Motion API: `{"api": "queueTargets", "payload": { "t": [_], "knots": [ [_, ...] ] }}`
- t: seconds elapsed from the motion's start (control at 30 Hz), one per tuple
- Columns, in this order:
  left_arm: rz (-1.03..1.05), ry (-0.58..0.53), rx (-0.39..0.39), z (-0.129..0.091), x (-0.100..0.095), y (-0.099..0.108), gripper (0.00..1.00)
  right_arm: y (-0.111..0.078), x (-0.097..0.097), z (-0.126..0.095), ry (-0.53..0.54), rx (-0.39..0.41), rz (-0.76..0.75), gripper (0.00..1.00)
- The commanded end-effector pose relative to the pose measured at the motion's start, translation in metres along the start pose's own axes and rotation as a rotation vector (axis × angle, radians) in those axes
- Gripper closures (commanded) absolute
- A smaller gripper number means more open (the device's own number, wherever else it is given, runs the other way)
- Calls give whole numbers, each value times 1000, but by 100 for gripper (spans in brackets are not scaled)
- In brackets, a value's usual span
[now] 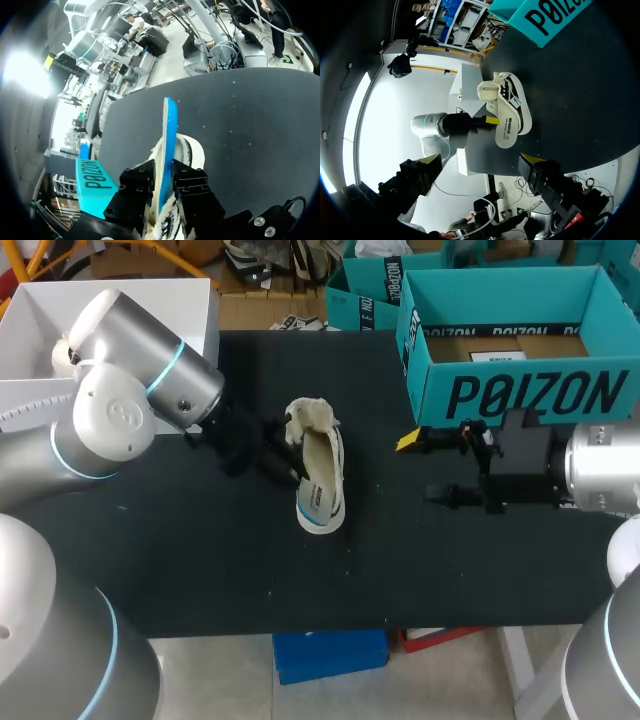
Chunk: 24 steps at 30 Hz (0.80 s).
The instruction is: Take the shoe out of the shoebox, open the shoe tongue, remove and reinsert the insole, then place the shoe into the shoebox
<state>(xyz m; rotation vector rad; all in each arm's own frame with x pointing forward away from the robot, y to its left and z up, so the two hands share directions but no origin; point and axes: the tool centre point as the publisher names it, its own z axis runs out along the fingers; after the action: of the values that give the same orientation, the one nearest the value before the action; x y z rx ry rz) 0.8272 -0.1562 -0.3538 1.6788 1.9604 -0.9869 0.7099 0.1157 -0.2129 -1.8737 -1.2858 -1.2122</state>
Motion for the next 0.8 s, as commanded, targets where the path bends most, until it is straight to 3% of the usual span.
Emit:
{"api": "queueTargets", "payload": {
  "t": [0.03, 0.13, 0.2, 0.3, 0.33, 0.6, 0.63, 0.67, 0.8],
  "knots": [
    [1, -5, -4, -1, 2, -2, 59, 15, -1, 2, -23, 29, 10, 0],
    [1, -3, -9, -3, 4, -2, 52, 23, 2, 4, -28, 43, 6, 0],
    [2, 5, -17, -7, 6, 0, 27, 25, 3, 5, -34, 54, 5, 0],
    [3, 13, -31, -13, 7, 3, 22, 26, 3, 6, -32, 61, 4, 0],
    [5, 19, -38, -16, 7, 3, 15, 26, 3, 6, -32, 61, 4, 0],
    [59, 105, -95, -27, 7, 18, 36, 26, 3, 6, -32, 61, 4, 0],
    [72, 127, -101, -29, 6, 21, 48, 26, 3, 6, -32, 61, 4, 0],
    [88, 158, -109, -30, 4, 23, 52, 26, 3, 6, -32, 61, 4, 0],
    [146, 259, -131, -27, 1, 32, 57, 26, 3, 6, -32, 61, 4, 0]
  ]
}}
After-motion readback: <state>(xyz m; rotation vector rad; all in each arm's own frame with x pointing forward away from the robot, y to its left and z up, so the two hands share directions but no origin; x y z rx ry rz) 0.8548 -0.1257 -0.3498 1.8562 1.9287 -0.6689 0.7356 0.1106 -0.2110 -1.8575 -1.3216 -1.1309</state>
